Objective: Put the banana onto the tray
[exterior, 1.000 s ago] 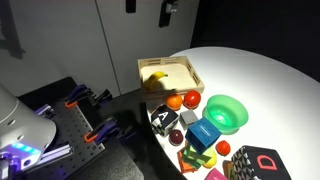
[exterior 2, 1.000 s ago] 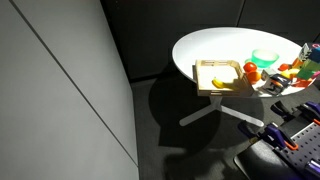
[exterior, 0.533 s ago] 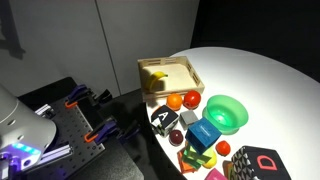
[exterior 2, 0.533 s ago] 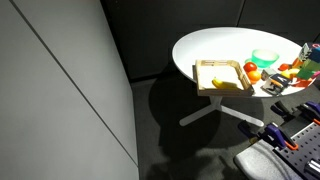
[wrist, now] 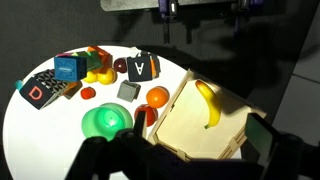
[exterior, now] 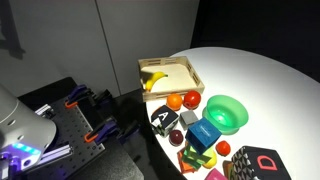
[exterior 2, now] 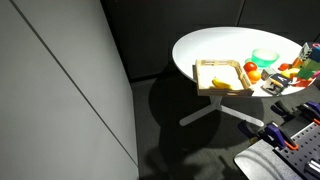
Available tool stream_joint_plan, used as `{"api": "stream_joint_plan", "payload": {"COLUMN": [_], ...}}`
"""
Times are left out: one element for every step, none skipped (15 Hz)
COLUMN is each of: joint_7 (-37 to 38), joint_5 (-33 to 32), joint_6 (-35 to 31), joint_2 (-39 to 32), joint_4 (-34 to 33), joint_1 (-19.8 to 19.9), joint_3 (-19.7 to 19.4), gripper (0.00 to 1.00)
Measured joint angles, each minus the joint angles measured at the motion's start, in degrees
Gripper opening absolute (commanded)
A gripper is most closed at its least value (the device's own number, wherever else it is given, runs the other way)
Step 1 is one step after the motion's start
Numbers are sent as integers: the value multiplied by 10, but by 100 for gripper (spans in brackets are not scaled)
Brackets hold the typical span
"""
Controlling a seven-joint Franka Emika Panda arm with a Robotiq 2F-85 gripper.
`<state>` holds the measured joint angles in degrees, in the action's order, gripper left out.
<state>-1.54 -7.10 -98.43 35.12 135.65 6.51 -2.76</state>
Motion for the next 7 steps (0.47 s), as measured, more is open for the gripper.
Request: {"api": "stream_joint_plan", "payload": {"joint_7": [4,6,7,7,7,7,7], "joint_5": [2,4,4,4,4,4,4], "joint_6": [0,0,0,0,0,0,0], "joint_2": [4,6,7,7,6,5,5], "joint_4": [0,0,0,1,2,2,2], "joint_1": [-5,-8,-11,-11,-11,-11,-11], "joint_3": [1,3,3,3,3,2,2], "gripper": [100,100,100,100,100,100,100]}}
